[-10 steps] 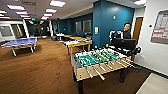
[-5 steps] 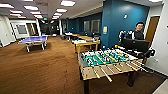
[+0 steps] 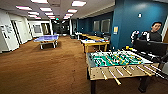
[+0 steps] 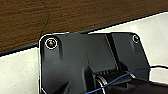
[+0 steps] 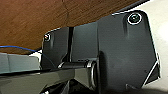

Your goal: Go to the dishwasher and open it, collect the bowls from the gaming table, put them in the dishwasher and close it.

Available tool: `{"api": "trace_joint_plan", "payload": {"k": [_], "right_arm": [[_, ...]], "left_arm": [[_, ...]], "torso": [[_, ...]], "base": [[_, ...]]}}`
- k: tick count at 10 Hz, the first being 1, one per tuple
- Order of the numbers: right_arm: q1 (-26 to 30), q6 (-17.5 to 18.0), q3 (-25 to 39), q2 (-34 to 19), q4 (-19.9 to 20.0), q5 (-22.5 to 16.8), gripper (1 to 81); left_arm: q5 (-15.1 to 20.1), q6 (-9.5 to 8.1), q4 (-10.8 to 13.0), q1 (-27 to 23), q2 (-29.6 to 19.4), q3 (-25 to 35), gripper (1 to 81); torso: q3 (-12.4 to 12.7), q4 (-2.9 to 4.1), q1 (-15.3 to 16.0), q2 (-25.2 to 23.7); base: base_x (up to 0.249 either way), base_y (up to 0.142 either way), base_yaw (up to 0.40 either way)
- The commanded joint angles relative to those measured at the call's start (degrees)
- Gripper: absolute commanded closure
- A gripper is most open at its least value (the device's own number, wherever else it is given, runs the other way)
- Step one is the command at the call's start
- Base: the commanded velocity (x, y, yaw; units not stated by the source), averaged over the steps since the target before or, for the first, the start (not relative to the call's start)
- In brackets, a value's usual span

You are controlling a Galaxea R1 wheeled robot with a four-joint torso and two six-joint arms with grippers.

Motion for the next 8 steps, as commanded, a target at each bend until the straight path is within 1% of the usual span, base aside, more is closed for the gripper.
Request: {"api": "trace_joint_plan", "payload": {"k": [1,8], "right_arm": [[3.19,-0.39,0.82,-0.37,-0.50,-2.71,1.0],[3.10,-0.39,0.82,-0.37,-0.58,-2.71,1.0]], "left_arm": [[2.57,0.10,0.06,-3.08,-0.71,0.19,1.0],[2.74,0.10,-0.03,-3.17,-0.70,0.27,1.0]], "torso": [[0.00,0.00,0.00,0.00],[0.02,0.00,0.00,0.00]], "base": [[0.000,0.000,0.236],[0.000,0.000,0.236]]}}
